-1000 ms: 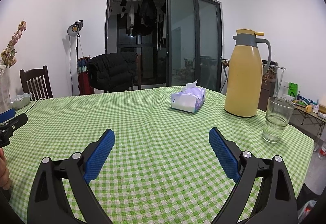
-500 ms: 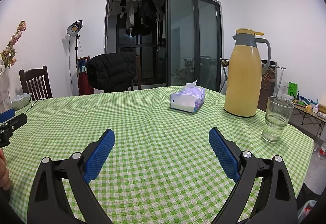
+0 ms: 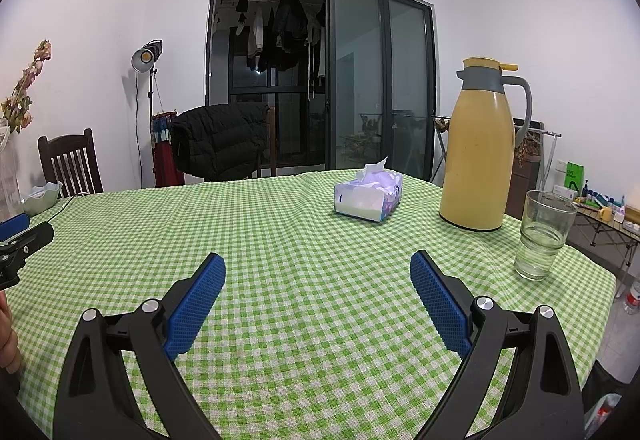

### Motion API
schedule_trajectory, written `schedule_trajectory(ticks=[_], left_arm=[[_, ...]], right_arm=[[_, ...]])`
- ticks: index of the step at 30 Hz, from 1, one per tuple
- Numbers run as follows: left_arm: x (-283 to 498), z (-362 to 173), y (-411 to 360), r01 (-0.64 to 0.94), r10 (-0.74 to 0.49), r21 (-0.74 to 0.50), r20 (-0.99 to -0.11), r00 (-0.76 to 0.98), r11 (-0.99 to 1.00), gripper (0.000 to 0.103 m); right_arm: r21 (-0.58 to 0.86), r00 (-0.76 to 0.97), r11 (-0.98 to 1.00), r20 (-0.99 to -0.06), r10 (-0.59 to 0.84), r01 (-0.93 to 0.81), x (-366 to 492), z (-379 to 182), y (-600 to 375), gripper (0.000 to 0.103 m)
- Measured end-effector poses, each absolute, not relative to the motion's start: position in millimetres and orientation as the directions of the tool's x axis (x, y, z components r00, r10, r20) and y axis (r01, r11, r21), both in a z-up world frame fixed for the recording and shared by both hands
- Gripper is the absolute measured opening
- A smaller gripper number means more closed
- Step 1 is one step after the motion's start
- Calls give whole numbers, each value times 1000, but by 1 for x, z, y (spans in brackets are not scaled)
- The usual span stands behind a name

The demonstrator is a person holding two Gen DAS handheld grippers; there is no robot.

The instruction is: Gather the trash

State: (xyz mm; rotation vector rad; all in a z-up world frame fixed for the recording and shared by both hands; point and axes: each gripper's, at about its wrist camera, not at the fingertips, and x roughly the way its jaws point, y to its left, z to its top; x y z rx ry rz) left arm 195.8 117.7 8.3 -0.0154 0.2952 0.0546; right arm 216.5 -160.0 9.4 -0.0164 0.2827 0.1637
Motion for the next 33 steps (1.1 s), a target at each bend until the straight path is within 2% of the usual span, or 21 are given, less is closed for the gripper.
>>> schedule_trajectory(ticks=[33], left_arm=[[197,8,119,-55,50,-7,-292,955,998,95]], right_arm=[[6,948,987,-278,155,-159,216,10,-161,90]])
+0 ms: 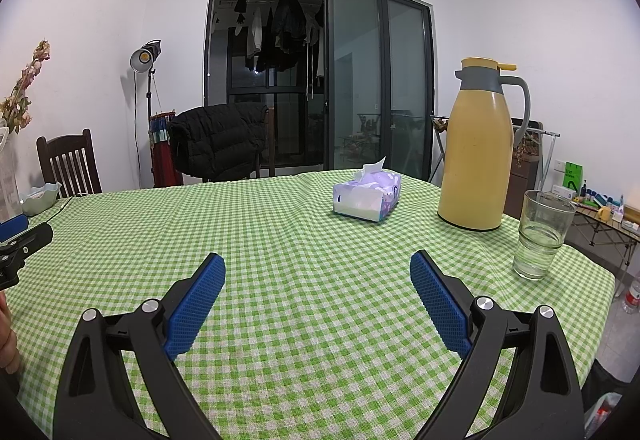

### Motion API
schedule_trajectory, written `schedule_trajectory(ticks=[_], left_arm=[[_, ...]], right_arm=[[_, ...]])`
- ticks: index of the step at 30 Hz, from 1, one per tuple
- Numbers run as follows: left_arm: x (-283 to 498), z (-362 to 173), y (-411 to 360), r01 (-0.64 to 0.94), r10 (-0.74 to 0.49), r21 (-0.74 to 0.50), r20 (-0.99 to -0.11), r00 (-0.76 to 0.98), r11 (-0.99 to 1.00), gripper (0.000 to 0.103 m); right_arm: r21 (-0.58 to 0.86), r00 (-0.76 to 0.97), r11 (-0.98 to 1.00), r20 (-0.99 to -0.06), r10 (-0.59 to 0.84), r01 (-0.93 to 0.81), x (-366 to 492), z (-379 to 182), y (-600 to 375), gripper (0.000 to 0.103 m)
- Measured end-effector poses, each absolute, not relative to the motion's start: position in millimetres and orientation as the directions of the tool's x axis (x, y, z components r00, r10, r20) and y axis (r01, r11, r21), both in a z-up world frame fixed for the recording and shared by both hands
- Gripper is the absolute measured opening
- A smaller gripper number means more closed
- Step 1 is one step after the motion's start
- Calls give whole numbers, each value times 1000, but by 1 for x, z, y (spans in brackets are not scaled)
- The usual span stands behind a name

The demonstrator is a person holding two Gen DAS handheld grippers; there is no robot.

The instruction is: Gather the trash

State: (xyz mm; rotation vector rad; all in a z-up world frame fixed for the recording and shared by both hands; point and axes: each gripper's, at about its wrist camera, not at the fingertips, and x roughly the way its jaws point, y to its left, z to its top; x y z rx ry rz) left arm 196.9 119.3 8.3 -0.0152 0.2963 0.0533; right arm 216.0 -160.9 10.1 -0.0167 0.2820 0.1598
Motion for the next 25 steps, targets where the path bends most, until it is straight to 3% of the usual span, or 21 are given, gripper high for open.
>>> schedule_trajectory(ticks=[17,22,25], left_arm=[[196,7,126,-76,61,-36,-311,949,996,95],[208,3,137,-99,62,-79,-379,923,992,95],[228,-4,159,-200,132,-90,-486,864,976,95]], right_arm=[[6,948,987,-278,153,-158,216,10,-161,90],[6,948,987,-278,153,-158,216,10,-161,90],[7,948,987,-279,154,-158,216,10,-162,90]])
